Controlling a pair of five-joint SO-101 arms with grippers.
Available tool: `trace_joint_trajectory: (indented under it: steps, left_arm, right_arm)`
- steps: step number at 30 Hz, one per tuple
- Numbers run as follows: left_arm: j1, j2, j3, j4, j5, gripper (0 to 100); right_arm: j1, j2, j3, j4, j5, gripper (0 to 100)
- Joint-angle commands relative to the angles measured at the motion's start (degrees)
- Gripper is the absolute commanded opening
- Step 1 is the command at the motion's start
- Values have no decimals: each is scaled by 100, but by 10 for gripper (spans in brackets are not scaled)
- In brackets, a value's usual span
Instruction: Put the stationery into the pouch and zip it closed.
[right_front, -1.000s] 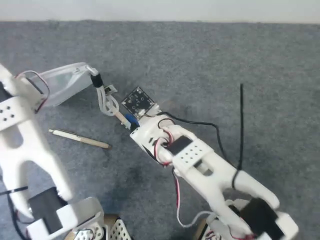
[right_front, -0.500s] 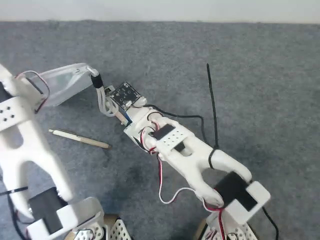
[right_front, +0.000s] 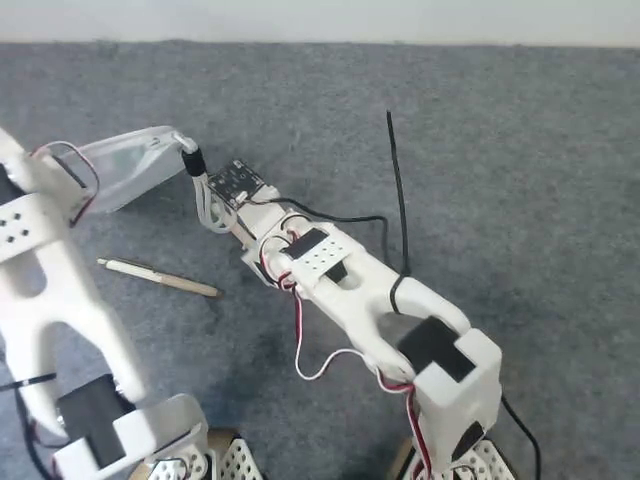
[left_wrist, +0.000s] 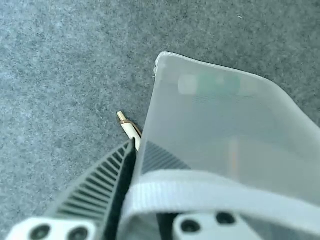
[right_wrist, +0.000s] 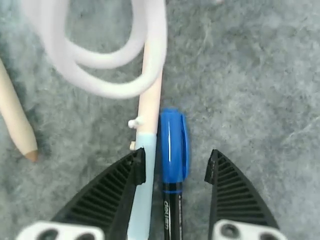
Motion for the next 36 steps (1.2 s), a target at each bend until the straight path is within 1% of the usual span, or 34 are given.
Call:
trace_joint_trajectory:
  steps: [1,7,14,18,26,32,34,36]
  left_arm:
    - [-44,-334,-84,-149,9,10]
    - [-44,-325,-84,-141,9,10]
    - [-44,-325,-84,-141,9,10]
    - [-44,-316,-75,-141,9,10]
    - [-44,-308,-75,-141,9,10]
    - [-44,-308,-75,-141,9,11]
    - [-44,-308,-75,-141,9,11]
    - [-44,-308,-75,-141,0,11]
  right_arm:
    - [-13,13,-308,40,79,193]
    - [145,75,-316,13,79,126]
    - [426,75,-316,40,97,127]
    - [514,84,-281,57,396,125]
    - [514,84,-352,558,448,120]
    - [523,171,-475,734,457,13]
    - [523,224,-545,831,571,7]
    - [549,295,-738,1156,703,6]
